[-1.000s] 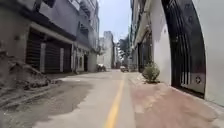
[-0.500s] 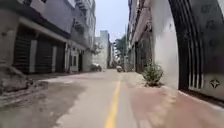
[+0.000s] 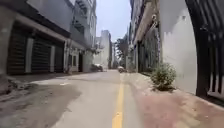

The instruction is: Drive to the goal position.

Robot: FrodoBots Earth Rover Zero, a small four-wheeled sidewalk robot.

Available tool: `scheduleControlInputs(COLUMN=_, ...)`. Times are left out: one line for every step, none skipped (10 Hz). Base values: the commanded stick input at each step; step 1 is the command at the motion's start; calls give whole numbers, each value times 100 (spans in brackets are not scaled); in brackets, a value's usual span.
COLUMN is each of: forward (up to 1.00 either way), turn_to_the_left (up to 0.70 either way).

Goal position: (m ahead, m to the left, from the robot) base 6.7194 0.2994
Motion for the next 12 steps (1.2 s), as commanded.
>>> scheduleControlInputs(forward=100, turn_to_the_left=0)
scheduleControlInputs(forward=100, turn_to_the_left=0)
scheduleControlInputs(forward=100, turn_to_the_left=0)
scheduleControlInputs(forward=100, turn_to_the_left=0)
scheduleControlInputs(forward=100, turn_to_the_left=0)
scheduleControlInputs(forward=100, turn_to_the_left=0)
scheduleControlInputs(forward=100, turn_to_the_left=0)
scheduleControlInputs(forward=100, turn_to_the_left=0)
scheduleControlInputs(forward=100, turn_to_the_left=0)
scheduleControlInputs(forward=100, turn_to_the_left=0)
scheduleControlInputs(forward=100, turn_to_the_left=0)
scheduleControlInputs(forward=100, turn_to_the_left=0)
